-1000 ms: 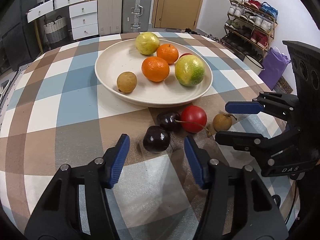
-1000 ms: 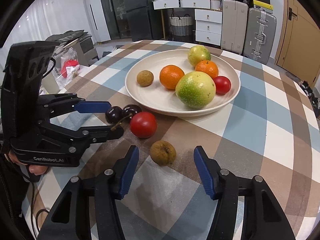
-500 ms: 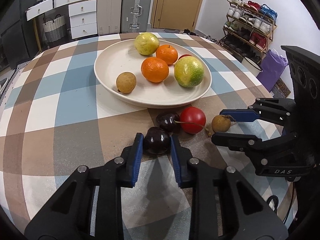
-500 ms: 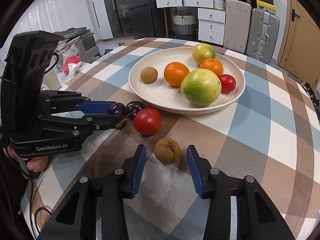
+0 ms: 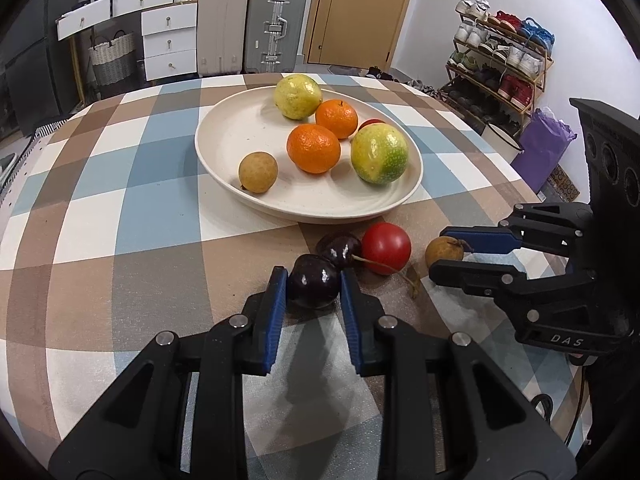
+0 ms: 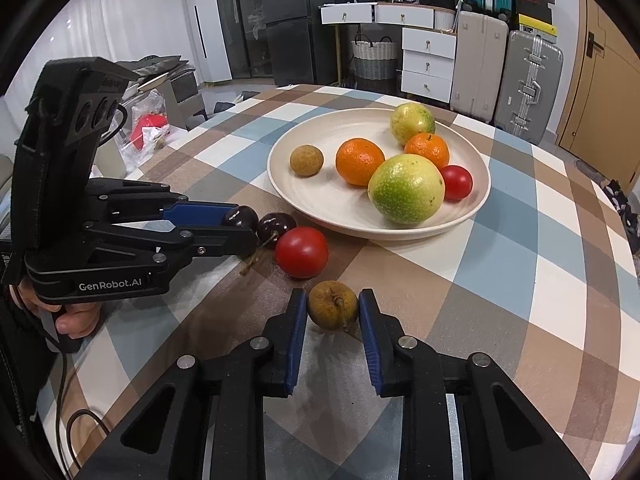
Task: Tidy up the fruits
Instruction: 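Carry the plum and brown fruit onto the plate and open both grippers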
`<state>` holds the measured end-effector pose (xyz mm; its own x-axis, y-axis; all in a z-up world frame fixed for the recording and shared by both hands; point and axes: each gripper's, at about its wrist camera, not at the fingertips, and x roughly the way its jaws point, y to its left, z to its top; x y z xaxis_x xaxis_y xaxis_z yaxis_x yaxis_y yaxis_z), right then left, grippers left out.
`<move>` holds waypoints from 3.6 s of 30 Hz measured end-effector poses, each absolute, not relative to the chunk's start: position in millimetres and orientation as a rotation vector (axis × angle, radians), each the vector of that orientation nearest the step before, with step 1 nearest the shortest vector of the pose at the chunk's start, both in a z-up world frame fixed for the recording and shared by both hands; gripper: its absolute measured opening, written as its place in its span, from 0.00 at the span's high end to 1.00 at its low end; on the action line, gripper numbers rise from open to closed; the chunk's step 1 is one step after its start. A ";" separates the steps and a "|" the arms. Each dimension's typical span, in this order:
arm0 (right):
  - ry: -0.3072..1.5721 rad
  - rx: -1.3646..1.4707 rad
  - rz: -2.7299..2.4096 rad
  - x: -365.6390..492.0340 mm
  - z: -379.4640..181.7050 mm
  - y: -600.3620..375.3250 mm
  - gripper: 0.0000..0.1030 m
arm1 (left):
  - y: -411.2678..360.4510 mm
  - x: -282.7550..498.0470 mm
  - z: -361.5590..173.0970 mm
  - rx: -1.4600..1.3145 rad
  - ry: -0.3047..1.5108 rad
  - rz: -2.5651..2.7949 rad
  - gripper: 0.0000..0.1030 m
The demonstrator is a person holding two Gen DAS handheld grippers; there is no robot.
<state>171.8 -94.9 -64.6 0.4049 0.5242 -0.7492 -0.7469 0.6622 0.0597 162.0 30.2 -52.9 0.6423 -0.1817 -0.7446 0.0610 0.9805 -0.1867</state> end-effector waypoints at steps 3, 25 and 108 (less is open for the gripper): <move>0.809 -0.277 0.823 172.5 -60.4 -98.6 0.74 | 32.7 160.0 -51.4 -0.157 0.850 -0.132 0.77; 0.732 -0.124 0.803 188.3 -21.6 -116.2 0.74 | 49.4 142.1 -9.1 -0.187 0.720 -0.058 0.77; 0.760 0.009 0.720 296.6 0.7 -92.0 0.05 | 76.1 263.6 -7.5 -0.185 0.767 0.010 0.16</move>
<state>296.6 -92.0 0.7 0.4999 0.5989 -0.6257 -0.5923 0.7635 0.2575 263.6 76.1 -7.5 0.7210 -0.0581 -0.6905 -0.0766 0.9837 -0.1627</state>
